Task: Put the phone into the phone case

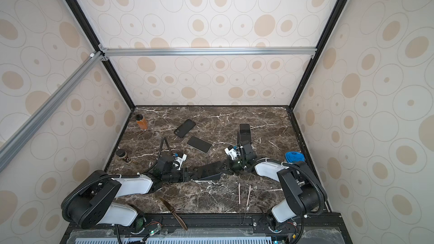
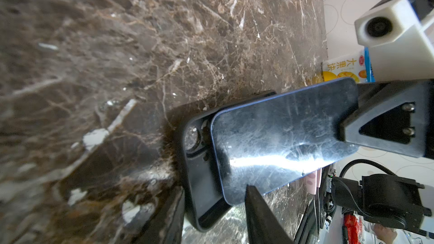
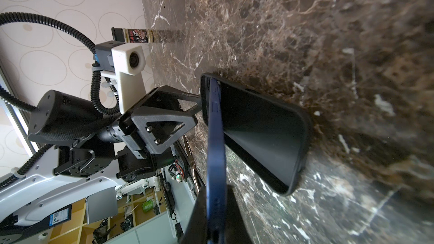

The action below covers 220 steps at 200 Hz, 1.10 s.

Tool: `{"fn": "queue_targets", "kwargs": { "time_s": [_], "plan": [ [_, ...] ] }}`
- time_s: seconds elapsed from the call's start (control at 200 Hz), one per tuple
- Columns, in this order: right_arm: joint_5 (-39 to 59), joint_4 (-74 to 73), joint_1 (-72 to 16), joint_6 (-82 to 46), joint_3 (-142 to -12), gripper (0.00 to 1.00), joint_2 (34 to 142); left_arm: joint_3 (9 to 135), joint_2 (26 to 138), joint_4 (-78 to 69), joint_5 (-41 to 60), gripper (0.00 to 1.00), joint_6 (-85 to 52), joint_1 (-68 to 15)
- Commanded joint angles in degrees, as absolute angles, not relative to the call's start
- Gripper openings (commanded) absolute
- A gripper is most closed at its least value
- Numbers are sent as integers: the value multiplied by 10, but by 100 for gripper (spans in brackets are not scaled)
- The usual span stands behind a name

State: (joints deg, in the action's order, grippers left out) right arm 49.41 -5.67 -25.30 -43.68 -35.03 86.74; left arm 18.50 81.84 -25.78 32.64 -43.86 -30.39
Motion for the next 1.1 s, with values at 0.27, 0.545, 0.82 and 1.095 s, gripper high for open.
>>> {"fn": "queue_targets", "kwargs": {
  "time_s": [0.27,0.545,0.82,1.095],
  "plan": [
    [492,-69,-252,-442,-352,0,907,212,839,-270,324,39,-428,-311],
    [496,-66,-253,-434,-355,0,924,223,859,-270,315,38,-417,-311],
    [499,-76,-254,-437,-360,0,943,237,868,-261,323,37,-409,-311],
    [494,-90,-263,-445,-366,0,964,220,869,-284,340,36,-425,-313]
  ]
}}
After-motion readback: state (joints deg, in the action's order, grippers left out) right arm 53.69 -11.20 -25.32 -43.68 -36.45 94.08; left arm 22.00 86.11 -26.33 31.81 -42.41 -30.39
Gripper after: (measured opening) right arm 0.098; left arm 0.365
